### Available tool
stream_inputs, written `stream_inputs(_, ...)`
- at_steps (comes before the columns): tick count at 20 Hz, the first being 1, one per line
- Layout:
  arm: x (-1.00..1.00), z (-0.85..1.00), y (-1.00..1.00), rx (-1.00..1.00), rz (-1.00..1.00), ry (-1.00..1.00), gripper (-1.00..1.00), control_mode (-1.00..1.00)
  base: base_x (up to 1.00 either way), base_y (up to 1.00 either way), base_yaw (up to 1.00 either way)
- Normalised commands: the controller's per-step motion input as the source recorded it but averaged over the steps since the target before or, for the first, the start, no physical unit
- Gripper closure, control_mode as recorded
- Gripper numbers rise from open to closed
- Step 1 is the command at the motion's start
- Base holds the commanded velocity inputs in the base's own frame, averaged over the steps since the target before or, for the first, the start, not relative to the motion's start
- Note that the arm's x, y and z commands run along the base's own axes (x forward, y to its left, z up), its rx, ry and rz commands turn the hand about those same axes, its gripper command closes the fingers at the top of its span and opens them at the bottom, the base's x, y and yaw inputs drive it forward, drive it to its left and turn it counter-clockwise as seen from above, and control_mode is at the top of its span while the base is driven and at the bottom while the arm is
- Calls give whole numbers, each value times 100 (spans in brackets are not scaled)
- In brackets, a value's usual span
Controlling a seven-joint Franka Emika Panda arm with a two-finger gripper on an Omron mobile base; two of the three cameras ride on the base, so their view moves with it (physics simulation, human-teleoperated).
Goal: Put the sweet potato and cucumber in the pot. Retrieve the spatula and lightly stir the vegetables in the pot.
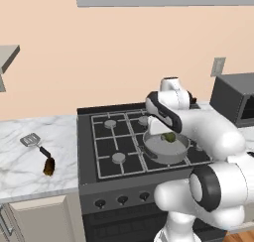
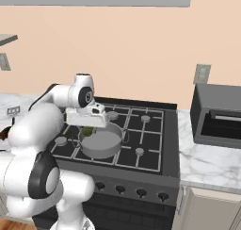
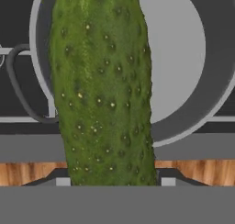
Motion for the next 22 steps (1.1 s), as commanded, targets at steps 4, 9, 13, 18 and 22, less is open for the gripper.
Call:
stream_inputs(4,53,-26,-47,0,0,8,100,-100,0,0,0)
stream_inputs(9,30,-23,0,0,0,0,100,-100,0,0,0)
stream_inputs(13,3,-30,-10,0,0,0,100,-100,0,0,0)
stream_inputs(18,0,-48,-1,0,0,0,100,-100,0,0,0)
stream_inputs(22,0,-36,0,0,0,-1,100,-100,0,0,0)
